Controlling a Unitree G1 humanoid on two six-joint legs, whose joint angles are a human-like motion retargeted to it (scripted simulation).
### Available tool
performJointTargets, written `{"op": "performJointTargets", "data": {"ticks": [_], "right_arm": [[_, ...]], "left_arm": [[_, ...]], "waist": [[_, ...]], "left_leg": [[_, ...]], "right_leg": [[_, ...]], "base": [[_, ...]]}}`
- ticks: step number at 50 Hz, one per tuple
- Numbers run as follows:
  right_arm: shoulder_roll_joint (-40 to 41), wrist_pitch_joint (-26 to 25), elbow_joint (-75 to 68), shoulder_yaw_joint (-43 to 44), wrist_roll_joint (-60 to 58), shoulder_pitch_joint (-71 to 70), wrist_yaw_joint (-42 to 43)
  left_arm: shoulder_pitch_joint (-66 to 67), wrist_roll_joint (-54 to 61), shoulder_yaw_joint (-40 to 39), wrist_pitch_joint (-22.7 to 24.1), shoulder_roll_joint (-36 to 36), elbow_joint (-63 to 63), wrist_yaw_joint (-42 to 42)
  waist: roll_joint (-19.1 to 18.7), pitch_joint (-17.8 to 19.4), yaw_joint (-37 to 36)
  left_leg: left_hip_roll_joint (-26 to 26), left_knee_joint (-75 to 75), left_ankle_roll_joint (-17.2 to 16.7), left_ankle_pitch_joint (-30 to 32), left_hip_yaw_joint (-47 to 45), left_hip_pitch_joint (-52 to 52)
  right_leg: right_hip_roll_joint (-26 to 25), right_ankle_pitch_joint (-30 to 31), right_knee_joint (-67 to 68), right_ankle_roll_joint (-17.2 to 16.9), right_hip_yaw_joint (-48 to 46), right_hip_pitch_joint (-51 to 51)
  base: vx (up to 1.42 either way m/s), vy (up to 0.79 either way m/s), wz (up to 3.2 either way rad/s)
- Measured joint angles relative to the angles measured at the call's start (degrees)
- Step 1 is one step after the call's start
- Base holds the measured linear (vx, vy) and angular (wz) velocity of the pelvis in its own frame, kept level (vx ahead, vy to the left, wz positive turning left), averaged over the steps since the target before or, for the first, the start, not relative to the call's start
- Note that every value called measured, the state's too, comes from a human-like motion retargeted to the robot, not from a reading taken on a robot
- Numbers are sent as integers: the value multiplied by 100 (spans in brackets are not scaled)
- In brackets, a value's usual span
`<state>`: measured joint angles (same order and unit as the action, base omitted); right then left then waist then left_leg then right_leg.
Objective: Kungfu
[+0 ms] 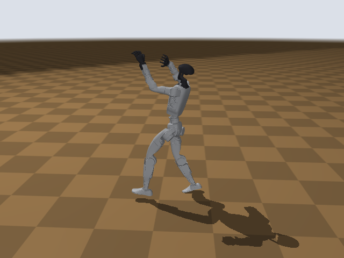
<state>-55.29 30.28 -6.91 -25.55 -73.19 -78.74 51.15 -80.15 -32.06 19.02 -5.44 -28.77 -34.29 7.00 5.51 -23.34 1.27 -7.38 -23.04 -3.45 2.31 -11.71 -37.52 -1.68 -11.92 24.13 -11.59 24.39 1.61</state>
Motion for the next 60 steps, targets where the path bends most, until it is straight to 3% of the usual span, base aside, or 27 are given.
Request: {"op": "performJointTargets", "data": {"ticks": [2, 5, 7, 11, 13, 15, 19, 21, 25, 30, 33, 37, 41, 47, 52, 55, 57, 58, 60], "right_arm": [[324, -73, -136, 219, -16, 356, 116], [829, 106, -318, 362, -140, 785, 389], [1290, 20, -538, 329, -380, 1073, 635], [2165, 68, -1218, 97, -702, 1557, 839], [2610, 236, -1687, -13, -851, 1895, 878], [3040, 436, -2246, -93, -924, 2230, 876], [3706, 1057, -3266, -164, -952, 2899, 794], [3968, 1336, -3719, -248, -851, 3203, 713], [4304, 2033, -4434, -614, -611, 3741, 529], [4506, 2831, -4933, -1256, -346, 4318, 339], [4658, 3025, -5076, -1627, -461, 4464, 253], [4775, 3038, -5165, -1790, -642, 4658, 184], [5005, 3045, -5380, -1803, -478, 4889, 150], [4844, 3004, -5174, -1897, -331, 4729, -70], [4846, 2951, -5296, -1599, -2, 4742, -190], [4858, 3136, -5531, -1395, 478, 4605, -1196], [4898, 3062, -5573, -1226, 1821, 4503, -3165], [4894, 2779, -5441, -1154, 2863, 4462, -4367], [4855, 2357, -5233, -992, 4175, 4419, -5606]], "left_arm": [[280, -451, -58, -135, -42, 124, -626], [721, -848, -144, -71, -195, 103, -1219], [1133, -1110, -220, -44, -363, -19, -1398], [2129, -2033, -503, -15, -409, -443, -1886], [2607, -2611, -668, -22, -197, -843, -2255], [3070, -3197, -845, -48, 35, -1303, -2661], [3797, -4260, -932, -5, 420, -2267, -3600], [4132, -4650, -799, 103, 548, -2621, -4001], [4728, -4854, -331, 336, 835, -3332, -4466], [5426, -4795, 530, 671, 1200, -4092, -5671], [5748, -4695, 751, 638, 1442, -4439, -6499], [5873, -4267, 1077, 531, 1685, -4811, -7143], [5961, -4318, 1211, 420, 1783, -4961, -7451], [5963, -4310, 1183, 348, 1800, -4938, -7526], [5763, -4183, 1143, 500, 1649, -4790, -7098], [5602, -3742, 1092, 514, 1532, -4815, -6749], [5524, -3572, 1088, 706, 1378, -4801, -6346], [5517, -3620, 1034, 761, 1303, -4790, -6127], [5541, -3663, 916, 814, 1156, -4752, -5716]], "waist": [[-390, 165, 180], [-734, 431, 53], [-782, 433, -136], [-901, 511, -161], [-904, 636, -24], [-892, 841, 47], [-1162, 1218, 188], [-1318, 1395, 152], [-1393, 1729, 4], [-1843, 2319, 139], [-2108, 2789, 558], [-2346, 3486, 1257], [-2373, 3948, 1478], [-2402, 4031, 1390], [-2494, 3887, 1287], [-2453, 3756, 1255], [-2379, 3650, 1297], [-2330, 3584, 1321], [-2259, 3439, 1387]], "left_leg": [[-687, -353, -148, -368, -405, 292], [-1579, -715, -603, -620, -746, 588], [-1724, -543, -708, -476, -1386, 783], [-1265, -3, -709, -269, -2396, 1266], [-575, 344, -635, -320, -2793, 1794], [-102, 622, -671, -259, -2938, 2236], [66, 644, -890, -126, -2042, 2445], [127, 610, -1080, -131, -1465, 2513], [657, 790, -1155, -332, -311, 2701], [870, 910, -1155, -1194, 579, 3018], [733, 1021, -1154, -1785, 185, 3201], [562, 1190, -989, -2389, -384, 3316], [530, 1292, -1100, -2641, -575, 3406], [546, 1362, -1090, -2499, -633, 3347], [409, 1398, -1031, -2218, -412, 3294], [322, 1394, -983, -1956, -291, 3229], [241, 1351, -989, -1755, -184, 3150], [193, 1317, -1001, -1648, -152, 3104], [79, 1227, -1037, -1395, -109, 3004]], "right_leg": [[-77, 284, -12, -341, -505, -2], [-250, 502, 399, -341, -1619, 546], [308, 618, 744, -341, -2460, 1465], [1408, 771, 620, -341, -3786, 2790], [2128, 940, 322, -341, -4043, 2884], [2701, 909, 304, 106, -4389, 2958], [2017, 945, -3, 134, -2862, 3419], [1768, 1029, -91, 307, -2609, 3681], [1067, 1207, -44, 407, -1424, 4430], [-107, 1181, -37, 229, -356, 4931], [-540, 930, -122, 49, -307, 5092], [-423, 305, -109, -307, -816, 5285], [-444, 861, -205, -341, -922, 5330], [-368, 1591, -215, -123, -826, 5342], [-349, 1447, -54, 161, -659, 5177], [-128, 1083, 89, 282, -831, 5054], [186, 754, 212, 310, -1156, 4953], [349, 586, 264, 327, -1320, 4891], [695, 317, 322, 359, -1686, 4716]], "base": [[15, -19, -259], [-14, -37, -373], [-66, 24, -470], [-67, 60, -356], [-24, 80, -246], [-18, 47, -247], [-31, -6, -229], [-31, -8, -260], [-30, -4, -295], [-12, 7, -284], [-10, -6, -193], [-19, -8, -58], [-11, -3, -39], [-6, -3, 28], [0, -11, 99], [5, -12, 139], [5, -13, 177], [5, -13, 194], [5, -12, 207]]}}
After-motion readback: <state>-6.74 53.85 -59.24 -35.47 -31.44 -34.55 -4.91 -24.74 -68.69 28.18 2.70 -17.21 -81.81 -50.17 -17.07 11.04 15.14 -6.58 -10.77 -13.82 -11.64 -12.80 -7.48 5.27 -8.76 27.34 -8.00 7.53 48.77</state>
